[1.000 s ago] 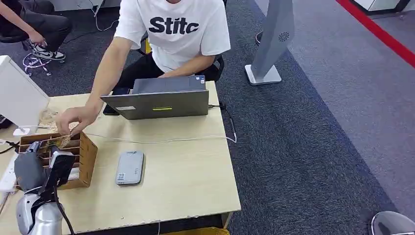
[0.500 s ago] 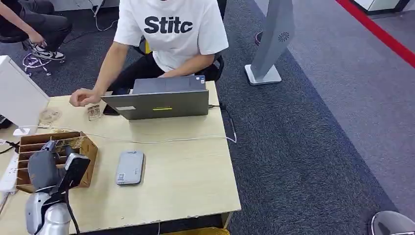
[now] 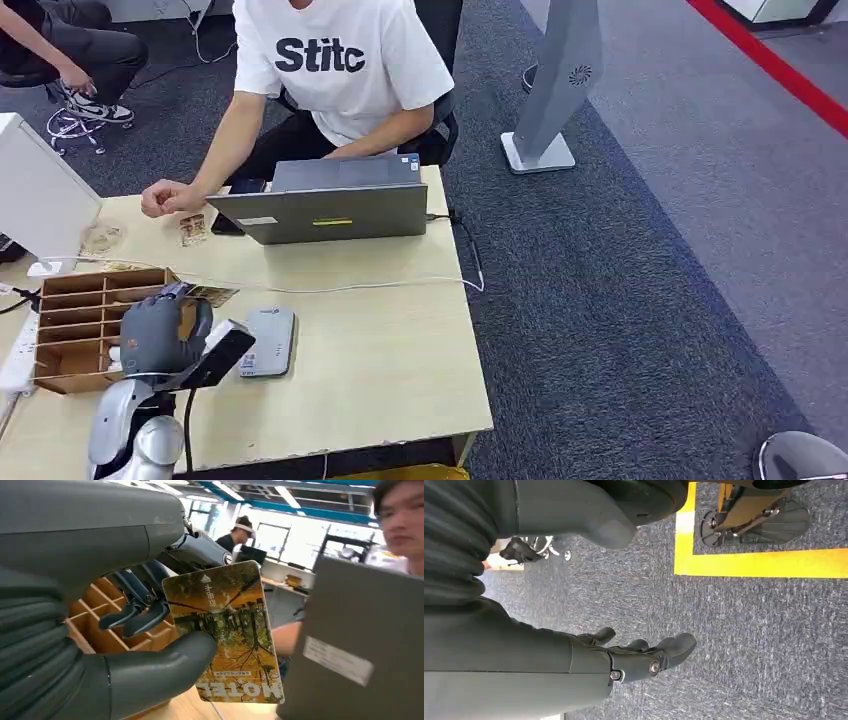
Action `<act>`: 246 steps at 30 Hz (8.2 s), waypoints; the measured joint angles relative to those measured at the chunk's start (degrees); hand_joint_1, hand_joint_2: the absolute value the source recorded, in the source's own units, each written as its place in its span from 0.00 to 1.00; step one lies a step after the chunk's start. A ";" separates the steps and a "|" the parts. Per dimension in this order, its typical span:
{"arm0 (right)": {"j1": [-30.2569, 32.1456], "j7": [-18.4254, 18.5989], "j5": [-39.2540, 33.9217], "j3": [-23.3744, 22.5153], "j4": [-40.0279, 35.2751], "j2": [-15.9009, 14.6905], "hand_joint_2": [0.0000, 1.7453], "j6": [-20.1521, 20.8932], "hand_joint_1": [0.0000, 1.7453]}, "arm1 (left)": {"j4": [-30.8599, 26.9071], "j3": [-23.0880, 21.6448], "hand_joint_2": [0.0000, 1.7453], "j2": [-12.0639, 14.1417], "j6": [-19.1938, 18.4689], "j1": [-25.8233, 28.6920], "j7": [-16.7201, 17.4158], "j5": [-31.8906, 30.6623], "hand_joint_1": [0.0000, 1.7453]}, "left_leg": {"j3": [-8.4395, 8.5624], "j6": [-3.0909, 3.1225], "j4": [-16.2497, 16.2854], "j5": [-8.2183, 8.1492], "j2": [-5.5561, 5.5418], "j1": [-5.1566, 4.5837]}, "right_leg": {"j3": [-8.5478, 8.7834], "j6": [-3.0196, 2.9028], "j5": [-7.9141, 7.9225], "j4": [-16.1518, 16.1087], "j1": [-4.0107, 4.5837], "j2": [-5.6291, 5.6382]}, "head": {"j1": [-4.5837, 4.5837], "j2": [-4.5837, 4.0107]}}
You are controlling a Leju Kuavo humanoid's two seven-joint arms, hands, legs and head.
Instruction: Pass the card to the sensor for recognition and then transmit it.
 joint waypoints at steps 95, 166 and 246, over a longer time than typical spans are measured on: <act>-0.28 2.75 -0.13 6.27 0.02 0.33 1.00 -0.96 0.00 | 23.06 -9.45 1.00 5.33 0.28 -21.51 14.71 -14.50 1.00 | 0.02 -0.03 -0.01 0.14 0.05 0.04 | -0.03 -0.03 0.10 0.08 0.01 0.07 | 0.00 0.00; 0.30 1.44 -4.44 3.67 0.02 0.57 1.00 -1.29 0.00 | -30.03 -12.34 1.00 20.79 -2.67 13.58 14.17 -18.44 0.00 | -0.10 -0.09 -0.05 0.03 0.13 0.06 | -0.19 -0.10 0.01 0.11 0.02 0.10 | 0.02 0.00; 0.41 2.23 -3.98 5.90 0.28 1.11 1.00 -1.55 0.00 | -21.59 -4.18 1.00 24.61 -15.37 15.45 8.05 -2.41 0.00 | -0.13 -0.25 -0.05 0.11 0.10 0.23 | -0.23 -0.21 0.03 0.16 0.14 0.09 | 0.00 0.00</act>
